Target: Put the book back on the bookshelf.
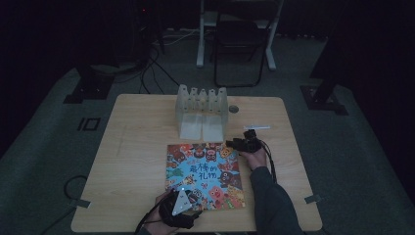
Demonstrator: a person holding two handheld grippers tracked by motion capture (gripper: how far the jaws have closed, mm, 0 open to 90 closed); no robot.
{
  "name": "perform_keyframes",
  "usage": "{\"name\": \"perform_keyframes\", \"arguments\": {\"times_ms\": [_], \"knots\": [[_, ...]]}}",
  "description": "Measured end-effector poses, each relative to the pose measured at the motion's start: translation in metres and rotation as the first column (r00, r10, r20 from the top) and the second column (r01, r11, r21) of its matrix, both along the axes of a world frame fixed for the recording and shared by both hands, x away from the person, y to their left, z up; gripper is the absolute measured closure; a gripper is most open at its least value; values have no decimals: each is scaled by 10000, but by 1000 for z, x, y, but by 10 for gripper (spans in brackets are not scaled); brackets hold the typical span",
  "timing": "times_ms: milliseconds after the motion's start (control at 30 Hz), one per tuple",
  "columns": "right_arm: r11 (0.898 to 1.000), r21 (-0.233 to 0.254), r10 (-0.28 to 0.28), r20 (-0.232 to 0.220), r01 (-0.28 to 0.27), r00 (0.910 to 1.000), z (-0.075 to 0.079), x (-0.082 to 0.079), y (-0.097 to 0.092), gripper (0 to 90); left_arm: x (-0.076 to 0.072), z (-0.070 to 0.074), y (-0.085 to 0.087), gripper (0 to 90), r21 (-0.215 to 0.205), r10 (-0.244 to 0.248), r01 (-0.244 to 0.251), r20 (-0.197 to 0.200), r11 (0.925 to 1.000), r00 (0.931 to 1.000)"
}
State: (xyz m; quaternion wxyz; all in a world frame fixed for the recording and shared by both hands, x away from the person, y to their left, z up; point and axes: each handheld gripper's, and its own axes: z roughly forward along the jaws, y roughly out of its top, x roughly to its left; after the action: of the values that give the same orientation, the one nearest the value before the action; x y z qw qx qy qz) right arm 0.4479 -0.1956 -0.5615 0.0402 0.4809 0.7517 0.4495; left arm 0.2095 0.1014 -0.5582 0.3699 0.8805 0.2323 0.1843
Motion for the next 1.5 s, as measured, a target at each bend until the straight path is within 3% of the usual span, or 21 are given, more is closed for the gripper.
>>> {"name": "perform_keyframes", "arguments": {"times_ms": [33, 133, 633, 933, 1000, 1333, 1500], "knots": [[10000, -13, -10, 2, 10, 10000, 0, 0, 0, 512, 2, -2, 0, 236, 315, 277, -278, 29, 9991, 9996], [9999, -164, -8, 37, 8, 10000, 1, -1, 1, 517, 4, -2, 5, 223, 166, 344, -339, -294, 9993, 9990], [9979, -413, 499, 141, -492, 9987, 5, -7, 8, 545, 1, 1, 27, 200, 20, 671, -671, -399, 9977, 9969], [9980, 213, 583, 544, -596, 9968, 17, -9, 3, 552, -8, 3, 9, 167, -203, 168, -165, 138, 9997, 9998], [9959, 642, 600, 560, -636, 9966, 24, -9, 0, 555, -10, 4, 0, 154, -159, 59, -52, 389, 9999, 9992], [9919, 1049, 632, 818, -717, 9946, 45, -12, 2, 552, -6, 6, -10, 147, -300, 329, -308, 731, 9991, 9968], [9903, 1118, 728, 885, -825, 9934, 54, -13, 4, 553, -3, 5, -18, 140, -237, 474, -447, 1251, 9987, 9910]]}}
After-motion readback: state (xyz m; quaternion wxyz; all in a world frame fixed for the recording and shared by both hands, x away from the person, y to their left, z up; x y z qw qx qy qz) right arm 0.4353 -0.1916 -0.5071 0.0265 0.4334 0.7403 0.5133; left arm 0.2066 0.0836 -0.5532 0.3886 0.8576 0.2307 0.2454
